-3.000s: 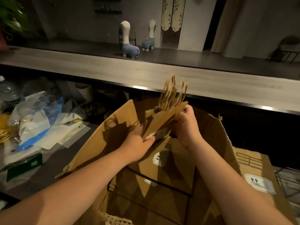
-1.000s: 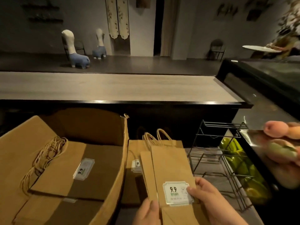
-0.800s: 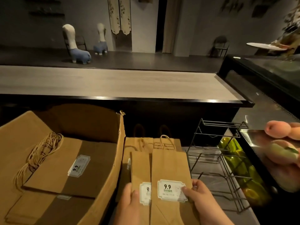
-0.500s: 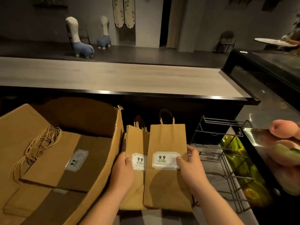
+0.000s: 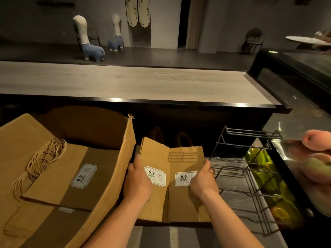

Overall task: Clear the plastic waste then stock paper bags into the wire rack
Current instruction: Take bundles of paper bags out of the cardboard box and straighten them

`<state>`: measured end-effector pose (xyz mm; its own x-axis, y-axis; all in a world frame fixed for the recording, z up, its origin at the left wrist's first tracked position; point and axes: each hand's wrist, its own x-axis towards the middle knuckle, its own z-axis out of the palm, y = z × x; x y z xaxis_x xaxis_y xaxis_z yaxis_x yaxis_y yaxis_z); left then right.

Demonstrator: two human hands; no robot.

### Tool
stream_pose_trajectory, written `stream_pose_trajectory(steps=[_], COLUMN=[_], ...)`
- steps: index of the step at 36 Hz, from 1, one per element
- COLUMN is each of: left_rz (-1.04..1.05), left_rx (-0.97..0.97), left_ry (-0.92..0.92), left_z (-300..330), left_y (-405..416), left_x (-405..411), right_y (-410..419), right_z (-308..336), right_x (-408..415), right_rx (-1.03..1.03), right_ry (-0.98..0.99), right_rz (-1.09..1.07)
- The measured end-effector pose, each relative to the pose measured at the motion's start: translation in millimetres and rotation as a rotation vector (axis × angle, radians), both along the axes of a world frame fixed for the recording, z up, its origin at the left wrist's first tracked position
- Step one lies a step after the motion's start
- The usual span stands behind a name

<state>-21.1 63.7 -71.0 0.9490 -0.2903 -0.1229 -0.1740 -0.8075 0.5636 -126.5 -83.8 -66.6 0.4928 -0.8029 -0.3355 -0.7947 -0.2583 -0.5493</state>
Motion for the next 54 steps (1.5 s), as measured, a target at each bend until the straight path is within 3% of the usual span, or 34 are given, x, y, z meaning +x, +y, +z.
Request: stream_pose_trajectory(steps=[6, 11, 23, 27, 31, 36, 44, 51, 54], left_rz=[-0.095, -0.107, -0.064, -0.114, -0.095, -0.088, -0.114, -0.215, -0.222], left_rx=[0.086, 0.094, 0.034, 0.002, 0.035, 0.093, 0.194, 0.112, -0.026], left_ry=[-0.070, -0.011, 0.037, -0.006, 0.016, 0.067, -0.009, -0.174, -0.103], left_z=[-13.1, -26.8, -38.5, -37.6, -40.1, -48.0, -58.3, -45.3, -23.5], left_y=[2.1, 2.0, -1.7, -0.7, -3.3, -8.0, -13.5, -15.6, -25.5], left_x=[-2.1, -1.4, 3.9, 4.3, 3.3, 0.0, -4.0, -9.4, -17.7], right_y=[6.1, 6.4, 11.5, 12.2, 15.4, 16.0, 18.6, 16.8, 18.2], right_z=[-1.7, -7.7, -26.1, -41.6, -58.8, -71.1, -70.9, -50.8, -30.9], right_x=[2.4, 5.4, 4.3, 4.4, 6.4, 9.1, 10.0, 8.1, 10.5], right_rx=[-0.138, -0.182, -0.177, -0.329, -0.170, -0.246, -0.239, -0.233, -0.315], right_ry=[0.111, 0.169, 0.110, 0.103, -0.010, 0.078, 0.079, 0.021, -0.044], right_rz=[0.103, 0.145, 0.207, 0.323, 0.362, 0.386, 0.380, 0.367, 0.342])
